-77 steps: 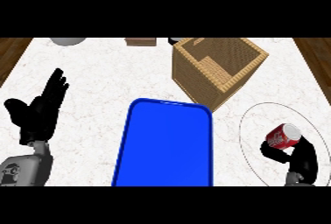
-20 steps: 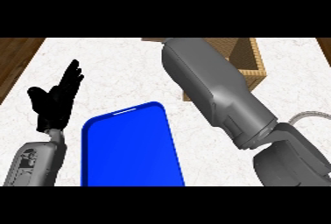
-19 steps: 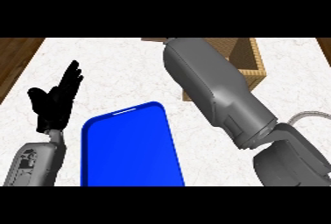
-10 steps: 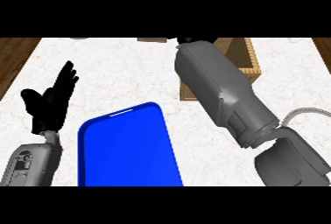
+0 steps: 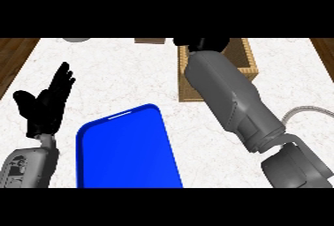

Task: Pick the can from the placemat and place it in the basket

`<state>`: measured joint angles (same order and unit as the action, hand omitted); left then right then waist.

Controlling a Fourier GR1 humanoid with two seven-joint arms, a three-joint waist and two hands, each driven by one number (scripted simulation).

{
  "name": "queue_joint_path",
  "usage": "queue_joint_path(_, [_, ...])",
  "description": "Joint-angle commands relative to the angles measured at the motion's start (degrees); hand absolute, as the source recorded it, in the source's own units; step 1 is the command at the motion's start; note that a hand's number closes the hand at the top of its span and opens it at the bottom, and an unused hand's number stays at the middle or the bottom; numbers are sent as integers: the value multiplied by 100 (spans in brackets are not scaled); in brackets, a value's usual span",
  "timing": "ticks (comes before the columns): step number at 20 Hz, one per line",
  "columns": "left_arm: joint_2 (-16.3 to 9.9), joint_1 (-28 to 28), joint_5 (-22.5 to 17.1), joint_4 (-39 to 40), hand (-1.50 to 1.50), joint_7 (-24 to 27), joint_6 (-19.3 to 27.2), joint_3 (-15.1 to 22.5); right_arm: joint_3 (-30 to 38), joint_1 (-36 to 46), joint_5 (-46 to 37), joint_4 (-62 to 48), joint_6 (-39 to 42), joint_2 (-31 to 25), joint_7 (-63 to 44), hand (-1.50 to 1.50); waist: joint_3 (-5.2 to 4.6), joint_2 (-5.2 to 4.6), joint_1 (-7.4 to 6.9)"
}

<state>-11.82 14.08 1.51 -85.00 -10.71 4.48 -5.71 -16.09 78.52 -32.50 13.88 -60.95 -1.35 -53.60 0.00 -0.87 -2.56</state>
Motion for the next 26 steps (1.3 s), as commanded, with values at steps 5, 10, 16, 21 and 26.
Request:
queue_joint_path(5, [-34, 13, 13, 85, 0, -15, -37, -3, -1516, 213, -1490, -1356, 1874, -112, 247, 150, -29, 9, 5])
queue_joint_path(10, [36, -77, -45, 9, 0, 56, -73, 11, -1695, 679, -1720, -1377, 2684, -307, 115, 150, -8, 9, -13])
queue_joint_path(16, [54, -36, 69, 86, 0, 145, 18, 3, -1650, 760, -1757, -1385, 2847, -212, -62, 150, -4, 0, -3])
queue_joint_path(21, [118, -54, 87, 169, 0, 192, 53, 12, -1214, 792, -1342, -1388, 3863, -560, 321, 150, -4, -17, 3])
queue_joint_path(26, [212, -220, 106, -44, 0, 270, 66, 97, -1011, 461, -1173, -1388, 4040, -478, 328, 150, -1, -21, -49])
